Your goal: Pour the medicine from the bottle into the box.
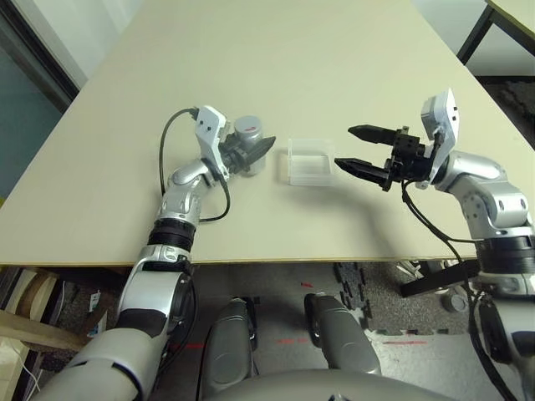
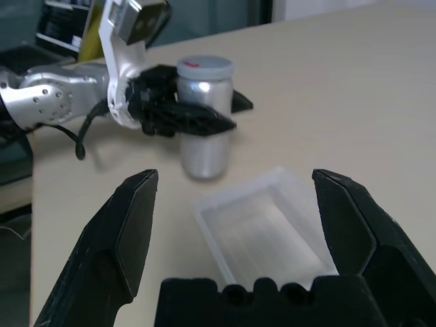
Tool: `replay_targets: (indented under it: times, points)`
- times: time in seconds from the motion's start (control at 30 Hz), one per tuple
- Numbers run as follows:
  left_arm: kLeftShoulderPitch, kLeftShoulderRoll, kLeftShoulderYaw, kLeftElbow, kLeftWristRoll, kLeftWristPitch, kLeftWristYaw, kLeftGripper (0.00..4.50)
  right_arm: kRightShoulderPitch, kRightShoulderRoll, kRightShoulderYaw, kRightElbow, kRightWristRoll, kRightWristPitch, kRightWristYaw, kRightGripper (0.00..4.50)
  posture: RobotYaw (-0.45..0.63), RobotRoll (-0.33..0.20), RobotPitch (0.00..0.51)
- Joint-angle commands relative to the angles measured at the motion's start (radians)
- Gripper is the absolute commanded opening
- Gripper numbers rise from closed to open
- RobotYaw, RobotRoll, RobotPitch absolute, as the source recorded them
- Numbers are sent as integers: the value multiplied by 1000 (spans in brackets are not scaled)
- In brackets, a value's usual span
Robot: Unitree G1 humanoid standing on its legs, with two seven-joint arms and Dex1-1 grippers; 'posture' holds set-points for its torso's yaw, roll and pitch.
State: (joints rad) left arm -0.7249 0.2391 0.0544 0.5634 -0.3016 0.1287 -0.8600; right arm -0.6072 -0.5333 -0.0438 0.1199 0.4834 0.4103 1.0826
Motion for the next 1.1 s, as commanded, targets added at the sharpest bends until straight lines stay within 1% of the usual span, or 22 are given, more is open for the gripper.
replay_targets:
  times: [0.03, 0.2, 0.37, 0.6, 0.93, 1.1]
  points:
    - [-27, 7, -17, -63, -34, 83, -43, 2628, -70, 18, 27, 26, -1, 25, -1, 4500, -281, 0, 141]
    - [-57, 20, -26, -93, -42, 129, -87, 2628, -168, 42, 51, 93, -17, 31, 11, 4500, -279, 0, 135]
    - [-76, 25, -41, -105, -44, 140, -131, 2628, -229, 63, 75, 145, -37, 19, 26, 4500, -276, 0, 127]
    - [-109, 18, -72, -82, -26, 109, -192, 2628, -303, 101, 97, 228, -68, -8, 48, 4500, -275, 0, 120]
    - [-196, -7, -92, 33, -6, 44, -229, 2628, -363, 135, 97, 302, -98, -38, 79, 4500, -286, 0, 119]
    - [-217, -20, -94, 79, 9, 15, -240, 2628, -376, 143, 94, 316, -102, -45, 82, 4500, -295, 0, 119]
